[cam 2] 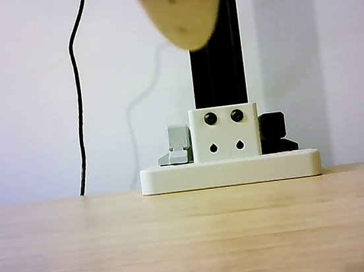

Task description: Grasp a peg and put it in the crate.

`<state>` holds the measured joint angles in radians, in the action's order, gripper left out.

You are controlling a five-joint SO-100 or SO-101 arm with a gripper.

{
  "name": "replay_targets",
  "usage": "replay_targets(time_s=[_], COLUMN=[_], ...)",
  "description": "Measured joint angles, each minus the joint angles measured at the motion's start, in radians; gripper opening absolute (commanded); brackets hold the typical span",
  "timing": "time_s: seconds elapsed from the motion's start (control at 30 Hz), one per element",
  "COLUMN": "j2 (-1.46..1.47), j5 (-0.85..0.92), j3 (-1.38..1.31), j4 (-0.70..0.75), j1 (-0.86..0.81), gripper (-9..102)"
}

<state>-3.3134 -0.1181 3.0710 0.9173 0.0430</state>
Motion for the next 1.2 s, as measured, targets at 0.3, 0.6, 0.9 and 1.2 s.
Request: replay_targets(time_s=[0.3,0.6,0.9,1.2], j2=[0.0,0.0,0.12,0.669], j5=[0.0,0.0,0.0,0.305], j3=[0.0,0.0,-0.011,-0.296], j4=[0.0,0.0,0.0,-0.009], j1=[0.0,0.0,0.0,0.0], gripper=[-1,-1,-1,-1])
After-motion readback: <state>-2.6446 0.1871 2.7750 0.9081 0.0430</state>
